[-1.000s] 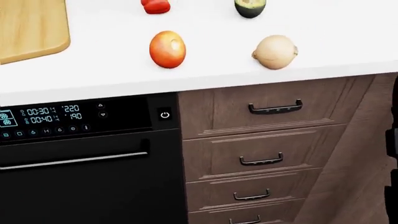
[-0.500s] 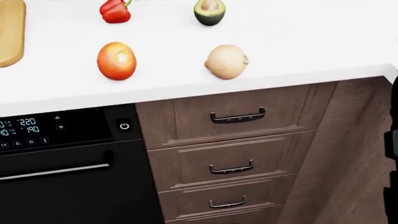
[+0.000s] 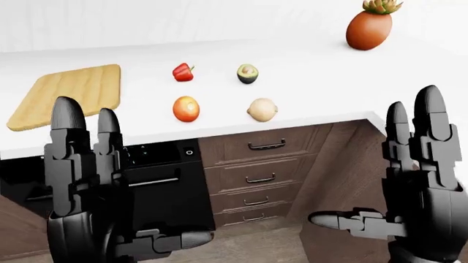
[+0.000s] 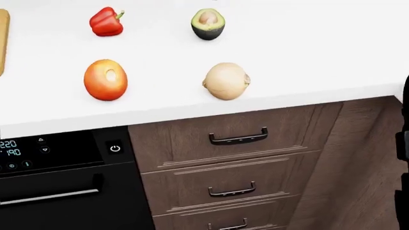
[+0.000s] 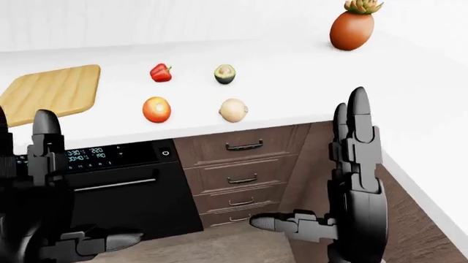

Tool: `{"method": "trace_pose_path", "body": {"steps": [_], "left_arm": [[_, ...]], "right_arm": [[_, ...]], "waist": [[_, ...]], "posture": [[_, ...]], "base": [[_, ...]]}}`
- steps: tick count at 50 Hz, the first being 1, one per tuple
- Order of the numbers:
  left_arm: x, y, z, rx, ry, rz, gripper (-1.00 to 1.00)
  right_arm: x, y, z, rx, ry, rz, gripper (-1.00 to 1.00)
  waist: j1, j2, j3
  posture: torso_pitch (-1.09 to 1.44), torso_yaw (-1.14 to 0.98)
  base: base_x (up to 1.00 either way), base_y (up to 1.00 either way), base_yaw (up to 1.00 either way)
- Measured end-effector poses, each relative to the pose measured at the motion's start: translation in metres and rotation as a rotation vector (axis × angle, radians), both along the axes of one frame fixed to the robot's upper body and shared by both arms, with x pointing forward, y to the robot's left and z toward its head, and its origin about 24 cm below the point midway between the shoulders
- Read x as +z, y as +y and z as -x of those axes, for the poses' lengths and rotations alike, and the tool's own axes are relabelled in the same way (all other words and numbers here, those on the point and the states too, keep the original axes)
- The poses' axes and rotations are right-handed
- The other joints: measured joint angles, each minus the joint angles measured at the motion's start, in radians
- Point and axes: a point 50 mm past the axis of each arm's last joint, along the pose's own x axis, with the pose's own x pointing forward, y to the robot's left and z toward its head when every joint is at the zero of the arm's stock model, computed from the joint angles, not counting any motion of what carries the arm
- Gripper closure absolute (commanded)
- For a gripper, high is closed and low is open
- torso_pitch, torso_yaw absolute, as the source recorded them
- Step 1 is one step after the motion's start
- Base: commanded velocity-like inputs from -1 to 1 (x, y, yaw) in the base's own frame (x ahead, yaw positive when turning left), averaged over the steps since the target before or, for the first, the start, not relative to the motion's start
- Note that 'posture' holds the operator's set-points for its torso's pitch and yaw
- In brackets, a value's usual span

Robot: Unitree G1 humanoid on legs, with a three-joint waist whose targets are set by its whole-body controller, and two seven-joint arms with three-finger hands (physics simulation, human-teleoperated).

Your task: Place the avocado, onion, tomato and bell pepper on the cutting board.

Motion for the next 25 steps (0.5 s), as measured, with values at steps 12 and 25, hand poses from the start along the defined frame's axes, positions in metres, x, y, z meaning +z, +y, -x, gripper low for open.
{"method": "trace_pose_path", "body": {"steps": [12,25], "left_arm": [[0.0026,-0.0003,0.0018,-0.002,-0.012,-0.011,-1.0],[0.0004,0.0021,0.0003,0.015,0.004,-0.012,-1.0]], "right_arm": [[0.0009,-0.0018,0.0019,-0.014,-0.002,-0.007,-1.0],[-0.0031,0.0025,-0.0033,-0.004,0.02,0.004,-1.0]], "waist": [[-0.036,0.086,0.0],[0.0,-0.012,-0.004]], "posture": [[0.0,0.0],[0.0,0.0]], "base": [[0.41,0.0,0.0],[0.06,0.0,0.0]]}}
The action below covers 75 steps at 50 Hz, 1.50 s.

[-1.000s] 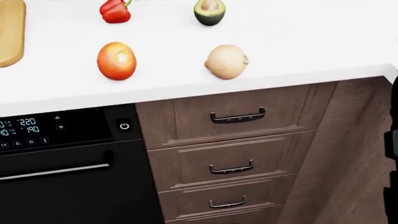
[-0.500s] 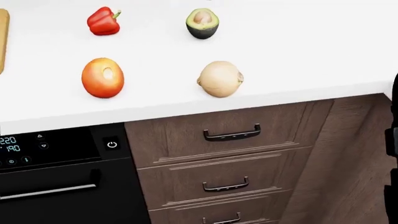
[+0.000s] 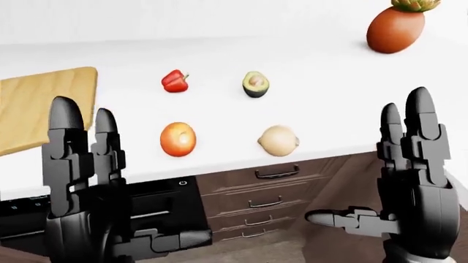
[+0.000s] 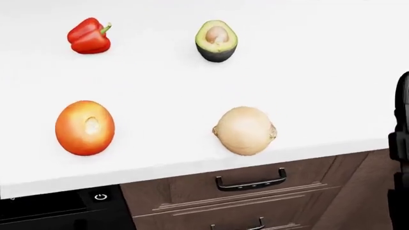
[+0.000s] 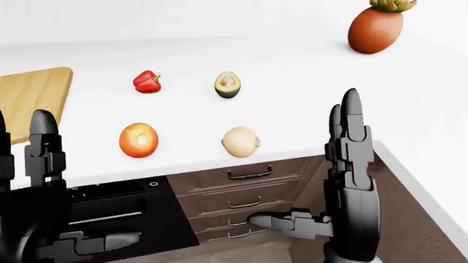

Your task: Place the avocado, onion, tomato and bell pepper on the cutting board.

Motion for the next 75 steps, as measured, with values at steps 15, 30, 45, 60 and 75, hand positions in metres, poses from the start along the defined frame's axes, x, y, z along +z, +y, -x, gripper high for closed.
{"method": "trace_pose_path", "body": {"steps": [15,30,45,60,75], "left_arm": [[-0.001,-0.001,-0.002,-0.006,0.009,0.005,-1.0],[-0.002,-0.002,-0.002,-0.011,0.013,0.003,-1.0],[-0.003,-0.003,-0.002,-0.012,0.017,-0.002,-1.0],[-0.004,-0.003,-0.003,-0.016,0.021,-0.002,-1.0],[-0.005,-0.003,-0.003,-0.015,0.022,-0.006,-1.0]], "right_arm": [[-0.003,0.002,-0.003,0.02,0.026,0.002,-1.0],[0.022,0.0,-0.017,-0.027,0.014,0.044,-1.0],[0.019,-0.005,-0.078,-0.052,0.224,0.084,-1.0],[-0.001,0.035,-0.108,0.141,0.396,0.225,-1.0],[-0.024,0.036,-0.12,0.21,0.599,0.25,-1.0]], "waist": [[-0.011,0.053,-0.03],[-0.006,0.041,-0.024],[0.011,0.031,-0.026],[-0.006,0.047,-0.034],[-0.011,0.055,-0.041]], "posture": [[0.0,0.0],[0.0,0.0],[0.0,0.0],[0.0,0.0],[0.0,0.0]], "base": [[0.0,0.0,0.0],[0.0,0.0,0.0],[0.0,0.0,0.0],[0.0,0.0,0.0],[0.0,0.0,0.0]]}}
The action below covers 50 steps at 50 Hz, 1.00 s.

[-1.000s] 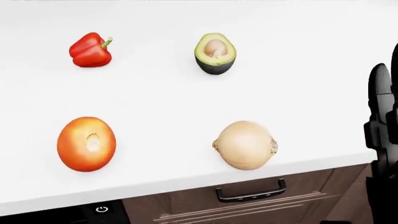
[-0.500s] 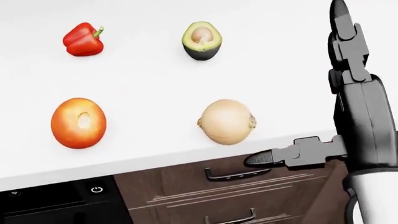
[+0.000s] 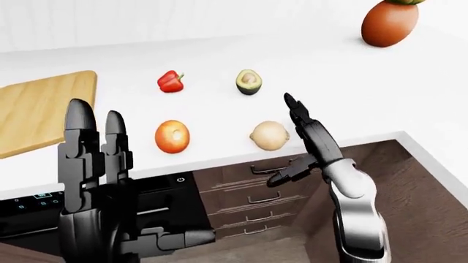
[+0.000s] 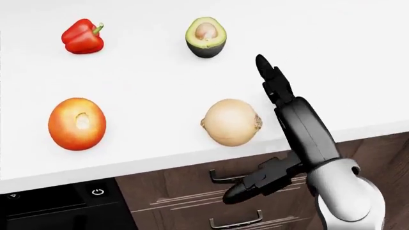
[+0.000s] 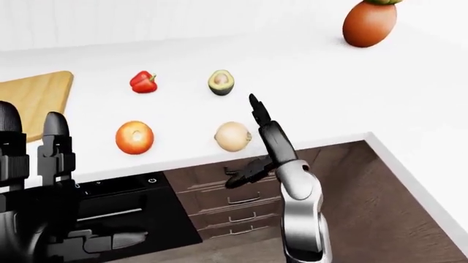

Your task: Place the avocado, onion, tomato and bell pepper on the cutting board.

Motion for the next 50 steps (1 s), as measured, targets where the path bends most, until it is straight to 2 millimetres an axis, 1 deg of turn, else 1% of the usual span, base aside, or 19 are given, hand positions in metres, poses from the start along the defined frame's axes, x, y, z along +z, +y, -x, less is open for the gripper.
{"method": "trace_pose_path", "body": {"steps": [3,8,15,20,26,27,28,30,32,38,43,46,48,50], "left_arm": [[0.0,0.0,0.0,0.0,0.001,0.0,-1.0],[-0.001,0.0,0.0,-0.003,0.002,0.0,-1.0],[-0.001,-0.001,0.0,-0.004,0.003,-0.001,-1.0],[-0.002,-0.001,-0.001,-0.005,0.006,-0.002,-1.0],[-0.002,-0.001,-0.001,-0.004,0.009,-0.005,-1.0],[-0.002,-0.001,-0.001,-0.004,0.008,-0.005,-1.0],[-0.002,-0.002,-0.001,-0.004,0.008,-0.005,-1.0],[-0.002,-0.001,-0.001,-0.003,0.007,-0.006,-1.0],[-0.002,-0.002,0.0,-0.004,0.008,-0.008,-1.0],[-0.001,-0.002,0.0,-0.007,0.0,-0.007,-1.0],[-0.002,-0.002,-0.001,-0.005,0.007,-0.006,-1.0],[-0.001,-0.001,0.0,-0.003,0.003,-0.006,-1.0],[-0.001,-0.002,-0.001,-0.004,0.003,-0.006,-1.0],[-0.003,-0.002,-0.001,-0.006,0.01,-0.006,-1.0]], "right_arm": [[0.001,0.002,-0.001,0.009,-0.004,0.004,-1.0],[0.003,0.002,-0.01,0.011,-0.004,0.022,-1.0],[0.001,0.001,-0.015,0.01,0.0,0.035,-1.0],[0.001,0.001,-0.018,0.059,0.034,-0.038,-1.0],[-0.002,0.001,-0.019,0.07,0.034,-0.048,-1.0],[-0.003,0.001,-0.019,0.07,0.032,-0.047,-0.8],[-0.004,0.001,-0.019,0.071,0.029,-0.045,1.0],[-0.002,-0.001,-0.02,0.059,0.0,-0.041,1.0],[0.005,-0.003,-0.019,0.042,-0.047,-0.038,1.0],[0.006,0.001,-0.017,0.051,-0.086,-0.013,1.0],[0.005,0.001,-0.016,0.046,-0.097,-0.003,1.0],[0.008,-0.001,-0.014,0.034,-0.105,-0.028,1.0],[0.017,-0.005,-0.01,0.019,-0.125,-0.098,1.0],[0.027,-0.009,-0.006,0.001,-0.169,-0.121,1.0]], "waist": [[0.001,0.0,-0.002],[0.003,-0.001,-0.004],[0.006,-0.004,-0.004],[0.01,-0.006,-0.003],[0.011,-0.011,-0.003],[0.011,-0.012,-0.003],[0.011,-0.012,-0.003],[0.013,-0.013,-0.004],[0.013,-0.014,-0.007],[0.017,-0.016,-0.013],[0.022,-0.018,-0.015],[0.023,-0.019,-0.009],[0.024,-0.017,0.001],[0.024,-0.016,0.005]], "posture": [[0.0,0.0],[0.0,0.0],[0.0,0.0],[0.0,0.0],[0.0,0.0],[0.0,0.0],[0.0,0.0],[0.0,0.0],[0.0,0.0],[0.0,0.0],[0.0,0.0],[0.0,0.0],[0.0,0.0],[0.0,0.0]], "base": [[0.0,0.0,0.0],[0.0,0.0,0.0],[0.0,0.0,0.0],[0.0,0.0,0.0],[0.0,0.0,0.0],[0.0,0.0,0.0],[0.0,0.0,0.0],[0.0,0.0,0.0],[0.0,0.0,0.0],[0.0,0.0,0.0],[0.0,0.0,0.0],[0.0,0.0,0.0],[0.0,0.0,0.0],[0.0,0.0,0.0]]}}
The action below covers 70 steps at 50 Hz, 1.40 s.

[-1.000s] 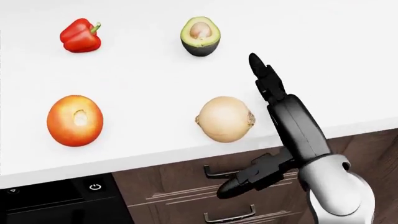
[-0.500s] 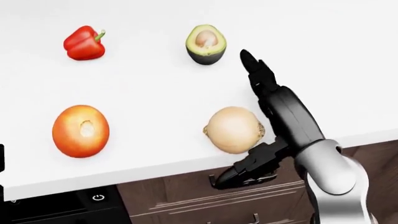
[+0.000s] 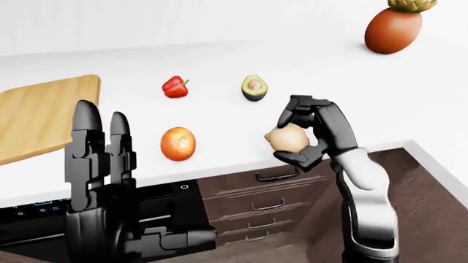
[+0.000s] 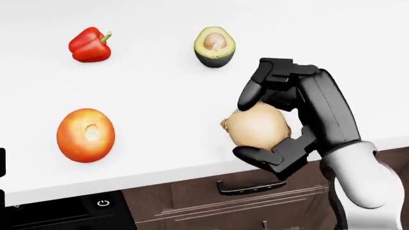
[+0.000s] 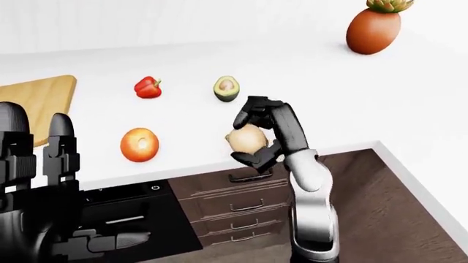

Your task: Place the avocado, onion, tomato and bell pepper on the cutting board.

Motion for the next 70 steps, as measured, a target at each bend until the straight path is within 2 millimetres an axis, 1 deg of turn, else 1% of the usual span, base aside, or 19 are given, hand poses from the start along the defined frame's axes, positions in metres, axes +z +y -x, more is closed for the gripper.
{"method": "trace_pose_path", "body": {"steps": [4,8,13,20,24,28,40,46,50,57,62,66,70], "left_arm": [[-0.001,0.0,0.0,0.001,0.006,-0.001,-1.0],[-0.001,-0.001,-0.001,-0.005,0.011,-0.007,-1.0],[-0.002,-0.001,-0.004,0.005,0.028,-0.02,-1.0],[-0.009,0.007,-0.022,0.086,0.146,-0.047,-1.0],[-0.017,0.008,-0.032,0.109,0.229,-0.061,-1.0],[-0.016,0.017,-0.043,0.151,0.276,-0.053,-1.0],[0.001,0.023,-0.059,0.175,0.275,-0.064,-1.0],[-0.004,0.023,-0.075,0.149,0.324,-0.053,-1.0],[-0.003,0.024,-0.08,0.119,0.364,-0.029,-1.0],[-0.004,0.022,-0.097,0.067,0.421,-0.005,-1.0],[0.001,0.021,-0.1,0.042,0.433,0.01,-1.0],[-0.002,0.018,-0.105,0.033,0.448,0.004,-1.0],[-0.001,0.017,-0.107,0.077,0.431,-0.046,-1.0]], "right_arm": [[0.02,0.0,0.016,-0.01,-0.097,-0.026,1.0],[0.039,-0.001,0.03,-0.013,-0.188,-0.048,1.0],[0.047,-0.008,0.034,-0.046,-0.245,-0.079,1.0],[0.036,-0.005,0.028,-0.035,-0.202,-0.08,1.0],[0.035,-0.006,0.027,-0.037,-0.192,-0.074,1.0],[0.033,-0.005,0.025,-0.031,-0.188,-0.064,1.0],[0.025,-0.002,0.022,-0.012,-0.157,-0.042,1.0],[0.024,-0.001,0.021,-0.008,-0.156,-0.03,1.0],[0.023,0.0,0.021,-0.003,-0.153,-0.025,1.0],[0.022,0.001,0.021,-0.002,-0.153,-0.016,1.0],[0.026,0.0,0.021,-0.001,-0.159,-0.005,1.0],[0.029,0.001,0.022,0.004,-0.168,-0.002,1.0],[0.032,0.001,0.024,0.006,-0.173,0.001,1.0]], "waist": [[-0.002,0.001,0.005],[-0.002,0.001,0.005],[-0.004,-0.001,0.007],[-0.008,-0.001,0.01],[-0.008,0.0,0.01],[-0.012,-0.001,0.008],[-0.015,0.005,-0.002],[-0.016,0.007,-0.003],[-0.018,0.007,-0.003],[-0.019,0.01,-0.005],[-0.021,0.012,-0.005],[-0.022,0.013,-0.007],[-0.023,0.012,-0.005]], "posture": [[0.0,0.0],[0.0,0.0],[0.0,0.0],[0.0,0.0],[0.0,0.0],[0.0,0.0],[0.0,0.0],[0.0,0.0],[0.0,0.0],[0.0,0.0],[0.0,0.0],[0.0,0.0],[0.0,0.0]], "base": [[0.0,0.0,0.0],[0.0,0.0,0.0],[0.0,0.0,0.0],[0.0,0.0,0.0],[0.0,0.0,0.0],[0.0,0.0,0.0],[0.0,0.0,0.0],[0.0,0.0,0.0],[0.0,0.0,0.0],[0.0,0.0,0.0],[0.0,0.0,0.0],[0.0,0.0,0.0],[0.0,0.0,0.0]]}}
